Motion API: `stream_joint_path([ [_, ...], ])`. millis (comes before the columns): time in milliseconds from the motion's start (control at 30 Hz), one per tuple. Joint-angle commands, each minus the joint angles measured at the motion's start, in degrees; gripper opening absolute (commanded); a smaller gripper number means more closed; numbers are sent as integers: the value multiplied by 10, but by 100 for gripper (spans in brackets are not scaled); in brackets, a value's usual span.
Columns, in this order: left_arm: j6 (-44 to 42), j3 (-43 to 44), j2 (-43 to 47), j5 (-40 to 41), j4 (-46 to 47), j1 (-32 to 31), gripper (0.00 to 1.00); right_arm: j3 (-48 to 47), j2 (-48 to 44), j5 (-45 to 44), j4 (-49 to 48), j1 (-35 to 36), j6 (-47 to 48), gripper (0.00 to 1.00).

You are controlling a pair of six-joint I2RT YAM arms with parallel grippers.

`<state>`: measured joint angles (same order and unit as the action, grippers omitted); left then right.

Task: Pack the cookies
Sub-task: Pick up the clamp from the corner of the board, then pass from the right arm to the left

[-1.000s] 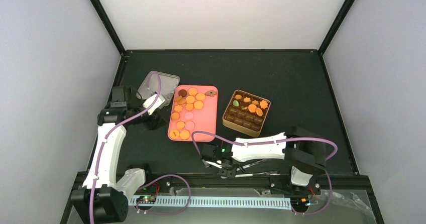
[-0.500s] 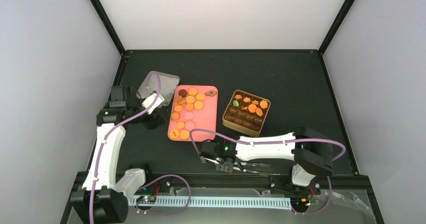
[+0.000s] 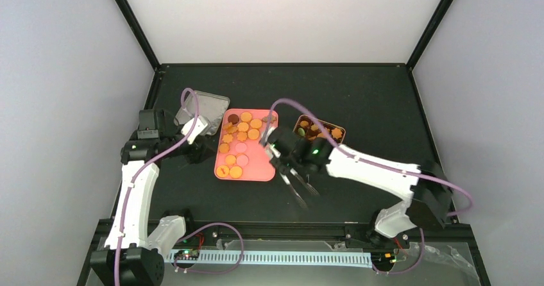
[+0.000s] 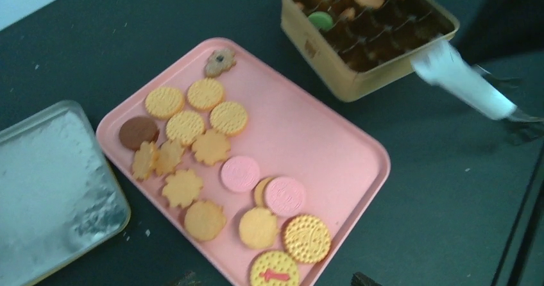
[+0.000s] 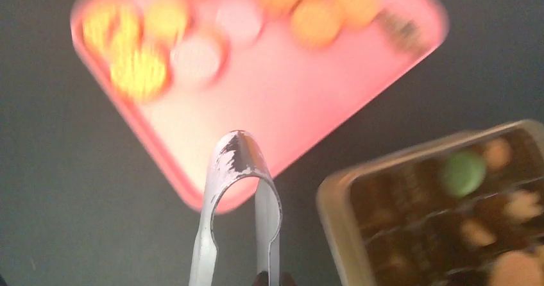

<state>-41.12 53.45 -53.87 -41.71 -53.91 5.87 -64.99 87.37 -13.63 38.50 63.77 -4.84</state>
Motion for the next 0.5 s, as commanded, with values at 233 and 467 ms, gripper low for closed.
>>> stream_joint_path([
  [233,32,-13,13,-204,37,-22,66,3,-149,133,-281,-65,-40,1],
  [467,73,-11,26,-241,70,-88,65,71,-172,258,-528,-81,-144,1],
])
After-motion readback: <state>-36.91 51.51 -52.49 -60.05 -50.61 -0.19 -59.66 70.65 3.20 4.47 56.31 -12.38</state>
